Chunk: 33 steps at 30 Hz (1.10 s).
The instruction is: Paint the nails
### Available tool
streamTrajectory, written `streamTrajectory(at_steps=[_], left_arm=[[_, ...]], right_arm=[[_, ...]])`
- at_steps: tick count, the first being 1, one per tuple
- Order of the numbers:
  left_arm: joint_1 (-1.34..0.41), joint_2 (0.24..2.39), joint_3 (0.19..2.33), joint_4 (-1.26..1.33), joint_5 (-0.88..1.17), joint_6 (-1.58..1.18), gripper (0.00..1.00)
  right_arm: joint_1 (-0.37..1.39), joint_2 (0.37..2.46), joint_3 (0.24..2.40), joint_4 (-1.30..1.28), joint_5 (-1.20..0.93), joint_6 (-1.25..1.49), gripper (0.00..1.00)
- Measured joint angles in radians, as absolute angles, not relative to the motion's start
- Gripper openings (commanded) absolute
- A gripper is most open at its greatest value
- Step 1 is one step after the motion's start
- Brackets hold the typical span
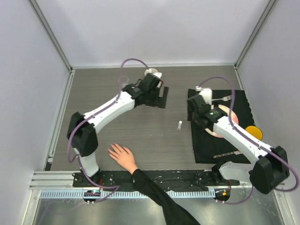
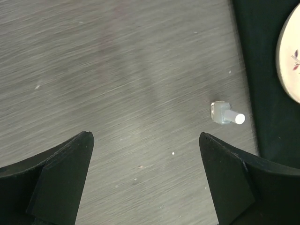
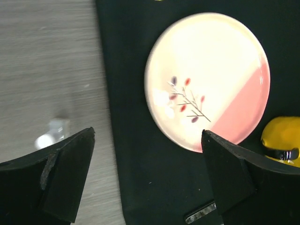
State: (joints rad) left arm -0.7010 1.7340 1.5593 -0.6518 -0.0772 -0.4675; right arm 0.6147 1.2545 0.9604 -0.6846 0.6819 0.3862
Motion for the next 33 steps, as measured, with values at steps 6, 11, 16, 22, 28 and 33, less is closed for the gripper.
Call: streamTrajectory(at_steps=[6,11,16,22,28,33], left_arm=[[-0.873,1.987,1.827,-0.641,-0.218,-0.463,0.99],[-0.951,2.15,1.995,-0.654,-0.281,-0.474,0.94],[-0.989,2.207,2.006,-0.678,-0.305,-0.513,0.72],[-1.002,2.202,1.913,-0.652,-0.284,-0.545,0.68],[-1.011,2.202,1.899,-0.666,-0.279,-0.566,0.64],[-1.032,2.202,1.897,-0.664,-0.278,-0.57,0.59]], right_arm=[[0.336,1.034,0.891,-0.659,0.582,0.431,1.0],[0.283,0.921,0.892,-0.634,0.54,0.433,0.99],[0.266,0.882,0.89,-0.628,0.497,0.433,1.0],[0.265,0.836,0.879,-0.606,0.438,0.43,1.0],[0.265,0.82,0.864,-0.597,0.405,0.426,1.0],[0.265,0.82,0.854,-0.59,0.384,0.424,1.0]])
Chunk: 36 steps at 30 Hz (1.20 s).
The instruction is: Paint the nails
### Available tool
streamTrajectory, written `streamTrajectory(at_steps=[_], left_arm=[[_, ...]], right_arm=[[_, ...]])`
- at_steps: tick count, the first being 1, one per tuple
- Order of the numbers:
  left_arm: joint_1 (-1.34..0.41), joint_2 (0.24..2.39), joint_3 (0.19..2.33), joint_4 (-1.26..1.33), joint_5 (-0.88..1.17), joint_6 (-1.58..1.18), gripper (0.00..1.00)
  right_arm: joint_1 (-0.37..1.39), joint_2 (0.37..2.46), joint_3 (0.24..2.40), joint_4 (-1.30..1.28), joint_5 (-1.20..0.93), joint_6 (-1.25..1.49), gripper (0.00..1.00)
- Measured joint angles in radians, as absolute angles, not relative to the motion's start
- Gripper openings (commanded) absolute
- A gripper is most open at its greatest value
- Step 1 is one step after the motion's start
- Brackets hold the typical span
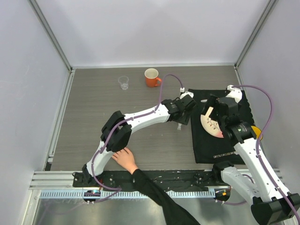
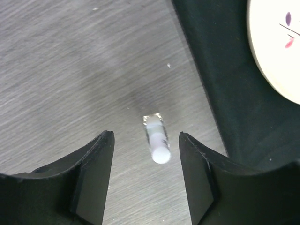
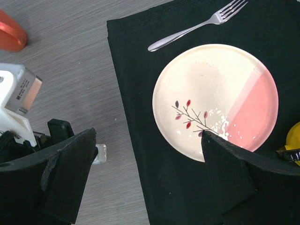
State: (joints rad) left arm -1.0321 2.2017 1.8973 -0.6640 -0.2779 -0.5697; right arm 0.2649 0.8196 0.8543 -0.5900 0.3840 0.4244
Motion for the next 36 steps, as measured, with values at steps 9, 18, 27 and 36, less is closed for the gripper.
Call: streamTrajectory(at_steps=[9,18,27,36], left_arm=[[-1.051,2.202,1.897,-0.665,-0.277,-0.57,0.46],[-1.052,2.207,1.897,-0.667,-0.277,-0.57,0.43],[-1.053,2.243,1.9,-0.672,-0.268,-0.57,0.0],[-1.028,2.154,1.894,-0.806,-0.038,-0.419,0.0]], right_arm=[[0.265,0.812,0.842,-0.581,0.361,0.422,0.99],[0.264,0.811,0.838,-0.574,0.351,0.422,0.99],[0.264,0.811,0.836,-0.572,0.345,0.421,1.0],[0.263,0.812,0.833,-0.56,0.223,0.37,0.99]])
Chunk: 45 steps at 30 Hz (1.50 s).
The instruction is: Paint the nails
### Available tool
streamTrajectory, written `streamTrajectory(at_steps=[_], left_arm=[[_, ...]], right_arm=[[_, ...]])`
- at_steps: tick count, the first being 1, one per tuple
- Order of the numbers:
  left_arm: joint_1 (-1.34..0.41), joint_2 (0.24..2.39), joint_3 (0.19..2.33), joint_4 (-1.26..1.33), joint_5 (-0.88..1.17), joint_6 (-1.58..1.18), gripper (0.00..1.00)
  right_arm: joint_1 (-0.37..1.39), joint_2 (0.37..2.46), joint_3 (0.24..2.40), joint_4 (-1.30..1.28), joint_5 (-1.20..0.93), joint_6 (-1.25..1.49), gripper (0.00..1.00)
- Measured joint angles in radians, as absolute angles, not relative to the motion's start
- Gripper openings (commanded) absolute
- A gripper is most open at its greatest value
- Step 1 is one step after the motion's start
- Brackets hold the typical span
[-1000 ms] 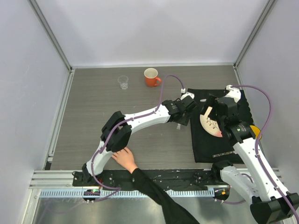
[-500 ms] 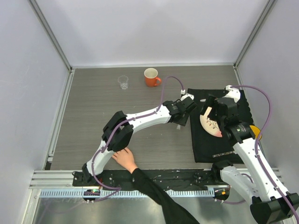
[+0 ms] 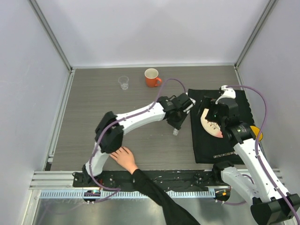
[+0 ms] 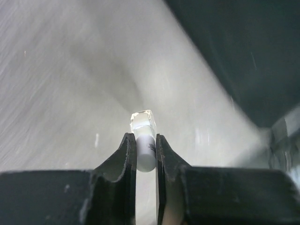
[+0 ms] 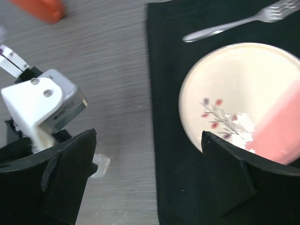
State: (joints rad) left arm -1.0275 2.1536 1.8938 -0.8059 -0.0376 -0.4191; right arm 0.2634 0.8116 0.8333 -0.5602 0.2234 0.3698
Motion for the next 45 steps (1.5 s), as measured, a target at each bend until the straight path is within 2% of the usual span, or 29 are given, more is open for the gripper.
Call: streamTrajectory(at_steps=[5,10,15,18,23,31,35,38,45], left_arm=[[-0.991,1.855,1.755,-0.958,0.121,-0.263,0.0],[-0.966,1.532,1.582,-1.012,0.191,-0.176,0.0],[-0.965,1.367,1.501,-1.035,0.253,-0.137,0.0],[-0.965,1.322,1.496,-1.037,0.298,-0.121,0.0],[-0.962,1.257,1.494,-1.021,0.361,-0.118,0.0],[-0.961,1.231,1.49,-0.995,0.432,-0.123,0.0],[-0.961,1.233,1.486,-0.984,0.458,-0.131,0.0],[-0.961,1.237,1.486,-0.977,0.472,-0.142,0.0],[-0.961,1.246,1.486,-0.955,0.48,-0.157,0.0]], right_arm=[[0.266,0.844,0.788,-0.433,-0.138,0.339,0.99],[0.364,0.853,0.741,-0.297,-0.441,0.326,0.98],[0.447,0.81,0.706,-0.059,-0.722,0.362,0.97],[0.562,0.822,0.7,-0.009,-0.775,0.34,0.95],[0.714,0.89,0.72,-0.034,-0.78,0.253,0.79],[0.741,0.915,0.721,0.01,-0.834,0.226,0.74],[0.762,0.95,0.722,0.038,-0.863,0.223,0.65],[0.777,0.977,0.727,0.052,-0.871,0.233,0.65],[0.805,0.994,0.731,0.107,-0.888,0.269,0.48]])
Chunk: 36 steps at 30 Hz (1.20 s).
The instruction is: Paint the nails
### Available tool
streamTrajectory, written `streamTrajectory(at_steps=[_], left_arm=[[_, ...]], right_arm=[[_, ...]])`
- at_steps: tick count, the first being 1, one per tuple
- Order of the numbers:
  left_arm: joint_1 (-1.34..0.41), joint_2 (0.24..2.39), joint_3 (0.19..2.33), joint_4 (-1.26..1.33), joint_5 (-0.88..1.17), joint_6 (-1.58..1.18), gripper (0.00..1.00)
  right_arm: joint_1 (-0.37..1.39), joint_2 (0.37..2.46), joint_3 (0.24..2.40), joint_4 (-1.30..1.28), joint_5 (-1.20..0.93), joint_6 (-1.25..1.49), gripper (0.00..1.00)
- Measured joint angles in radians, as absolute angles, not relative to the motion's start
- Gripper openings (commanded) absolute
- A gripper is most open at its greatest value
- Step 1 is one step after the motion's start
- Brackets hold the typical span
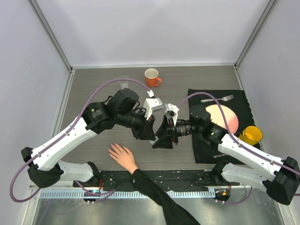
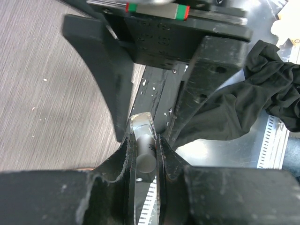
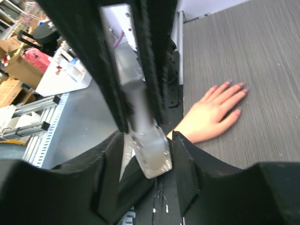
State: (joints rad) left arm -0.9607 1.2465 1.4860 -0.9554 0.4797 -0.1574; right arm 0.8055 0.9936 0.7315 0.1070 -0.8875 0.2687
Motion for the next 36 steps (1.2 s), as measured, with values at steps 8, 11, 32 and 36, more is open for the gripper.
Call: streamTrajectory(at_steps=[8,11,32,36], left_arm=[[-0.961,1.248,1.486,-0.958,0.491,-0.183,0.0],[-0.961,1.247,1.486,-0.956,0.48,-0.192,0.0],[-0.997,1.372,1.719,-1.026,0.01,-0.555,0.0],[-1.005,1.419,1.764,-1.039,-0.131,-0.723,0.0]], right_arm=[[0.816,0.993,0.725,0.182,-0.925,0.302,0.13],[0.816,0.986,0.719,0.188,-0.921,0.301,0.32],[0.933,0.842,0.704,0.155,-0.265,0.15,0.01],[1.026,0.846,0.701,0.175,0.02,0.092,0.01]])
